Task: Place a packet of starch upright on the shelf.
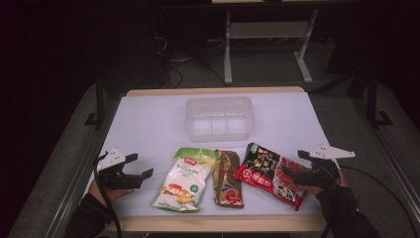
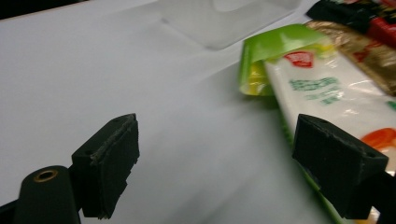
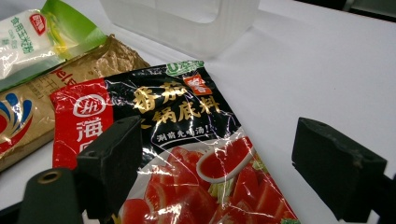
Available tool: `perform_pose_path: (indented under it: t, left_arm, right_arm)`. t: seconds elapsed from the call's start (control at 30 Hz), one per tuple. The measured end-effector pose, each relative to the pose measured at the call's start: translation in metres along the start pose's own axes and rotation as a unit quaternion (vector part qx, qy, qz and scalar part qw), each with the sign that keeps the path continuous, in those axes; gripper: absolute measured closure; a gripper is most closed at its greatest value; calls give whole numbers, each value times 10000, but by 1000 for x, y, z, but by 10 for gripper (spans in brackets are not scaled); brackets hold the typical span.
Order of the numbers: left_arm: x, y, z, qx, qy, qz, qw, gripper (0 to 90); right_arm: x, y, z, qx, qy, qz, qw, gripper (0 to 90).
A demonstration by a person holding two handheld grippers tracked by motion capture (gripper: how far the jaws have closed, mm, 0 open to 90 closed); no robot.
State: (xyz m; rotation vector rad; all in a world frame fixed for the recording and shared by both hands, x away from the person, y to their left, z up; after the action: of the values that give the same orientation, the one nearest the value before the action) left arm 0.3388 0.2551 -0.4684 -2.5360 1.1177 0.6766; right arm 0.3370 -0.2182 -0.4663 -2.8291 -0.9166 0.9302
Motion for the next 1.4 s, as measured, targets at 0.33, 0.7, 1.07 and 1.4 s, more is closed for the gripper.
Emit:
perform_pose_path:
  t: [0.33, 0.7, 1.07, 1.4]
  left_arm:
    - [16, 16, 0, -172, -244, 769, 9966, 135]
    - [49, 23, -12, -586, -334, 1300, 9892, 134]
    - [85, 35, -13, -538, -870, 1505, 9833, 132]
    - [110, 52, -23, -489, -1168, 1614, 9787, 0]
  right_arm:
    - [5, -2, 6, 17, -135, -99, 9999, 197]
    - [9, -5, 10, 9, -241, -200, 9995, 211]
    - [12, -9, 9, -63, -264, -268, 9993, 217]
    - [14, -13, 9, -208, -315, -289, 9989, 232]
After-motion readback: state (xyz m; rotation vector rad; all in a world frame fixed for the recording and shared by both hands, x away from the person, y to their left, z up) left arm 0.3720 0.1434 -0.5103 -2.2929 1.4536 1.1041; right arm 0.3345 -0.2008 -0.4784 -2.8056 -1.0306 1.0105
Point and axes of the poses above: each handheld gripper's, and its own axes: x roughly forward along the jaws, z roughly out of its underside, y roughly to its right, the point moved 9 cm from there along x, roughly forward along the jaws, and after that the axes turned 9 degrees about x, right-handed, at the moved point
